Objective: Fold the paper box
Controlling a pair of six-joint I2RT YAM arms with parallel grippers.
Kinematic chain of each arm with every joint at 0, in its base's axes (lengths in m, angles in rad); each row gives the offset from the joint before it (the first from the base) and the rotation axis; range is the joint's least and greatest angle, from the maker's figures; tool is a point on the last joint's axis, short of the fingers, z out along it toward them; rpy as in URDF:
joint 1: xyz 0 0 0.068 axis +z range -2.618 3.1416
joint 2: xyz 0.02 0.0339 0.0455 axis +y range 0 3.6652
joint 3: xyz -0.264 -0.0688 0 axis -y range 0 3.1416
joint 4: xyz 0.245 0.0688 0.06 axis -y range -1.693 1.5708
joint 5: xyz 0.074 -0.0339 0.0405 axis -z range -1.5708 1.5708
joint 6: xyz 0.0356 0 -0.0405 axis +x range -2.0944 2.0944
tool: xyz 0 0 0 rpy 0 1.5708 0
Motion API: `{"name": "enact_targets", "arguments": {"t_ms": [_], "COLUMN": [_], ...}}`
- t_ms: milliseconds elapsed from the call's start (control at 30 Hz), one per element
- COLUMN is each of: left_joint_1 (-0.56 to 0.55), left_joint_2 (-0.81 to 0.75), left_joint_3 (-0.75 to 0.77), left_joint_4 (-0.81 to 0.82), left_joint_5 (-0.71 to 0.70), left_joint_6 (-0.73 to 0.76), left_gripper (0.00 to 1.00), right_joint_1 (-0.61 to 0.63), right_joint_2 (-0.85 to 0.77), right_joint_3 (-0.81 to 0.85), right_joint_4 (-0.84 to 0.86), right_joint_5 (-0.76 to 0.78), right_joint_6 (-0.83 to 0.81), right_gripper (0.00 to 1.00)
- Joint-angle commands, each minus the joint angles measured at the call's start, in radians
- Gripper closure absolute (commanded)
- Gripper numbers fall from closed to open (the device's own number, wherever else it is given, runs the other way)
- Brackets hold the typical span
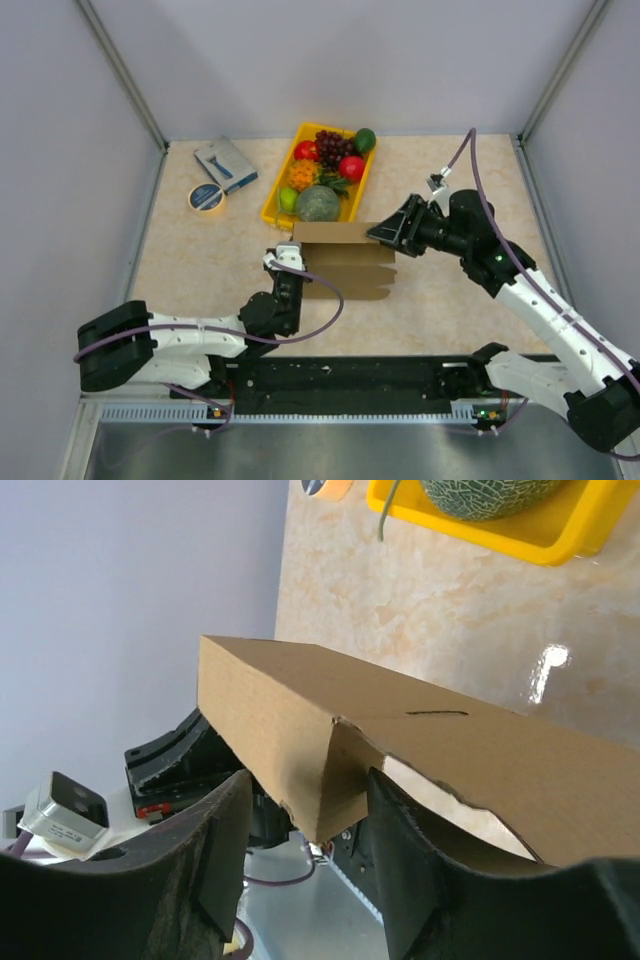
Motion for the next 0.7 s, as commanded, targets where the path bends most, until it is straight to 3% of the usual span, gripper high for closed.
{"name": "enact_targets", "arguments": {"t_ms": [0, 67, 100, 167, 433, 500, 533, 567, 667], "left_joint_1": [-0.012, -0.015, -0.017, -0.017, -0.02, -0.02, -0.018, -0.02, -0.017], "left_joint_2": [-0.024, -0.026, -0.026, -0.03, -0.119, -0.154, -0.164, -0.183, -0.208], "left_joint_3": [0.013, 0.013, 0.011, 0.008, 0.0, 0.019, 0.032, 0.048, 0.152], "left_joint_4": [0.022, 0.016, 0.014, 0.013, -0.117, -0.191, -0.238, -0.363, -0.607], "left_joint_5": [0.039, 0.039, 0.032, 0.025, -0.008, -0.024, -0.06, -0.079, -0.113], "left_joint_6": [-0.048, -0.057, -0.069, -0.083, -0.215, -0.288, -0.309, -0.37, -0.531], "left_gripper": [1.0, 1.0, 1.0, 1.0, 1.0, 1.0, 1.0, 1.0, 1.0], "right_joint_1": [0.013, 0.013, 0.014, 0.013, 0.014, 0.002, 0.003, 0.005, 0.005], "right_joint_2": [0.018, 0.013, 0.015, 0.016, -0.039, 0.008, 0.04, 0.035, -0.063], "right_joint_3": [-0.032, -0.044, -0.049, -0.061, -0.171, -0.113, -0.063, -0.046, -0.01], "right_joint_4": [0.169, 0.191, 0.212, 0.219, 0.459, 0.409, 0.328, 0.261, 0.038], "right_joint_5": [-0.034, -0.028, -0.028, -0.017, -0.013, -0.098, -0.111, -0.108, -0.025], "right_joint_6": [0.072, 0.098, 0.108, 0.132, 0.224, 0.156, 0.11, 0.062, -0.099], "right_gripper": [0.56, 0.66, 0.82, 1.0, 1.0, 1.0, 0.94, 0.49, 0.32]}}
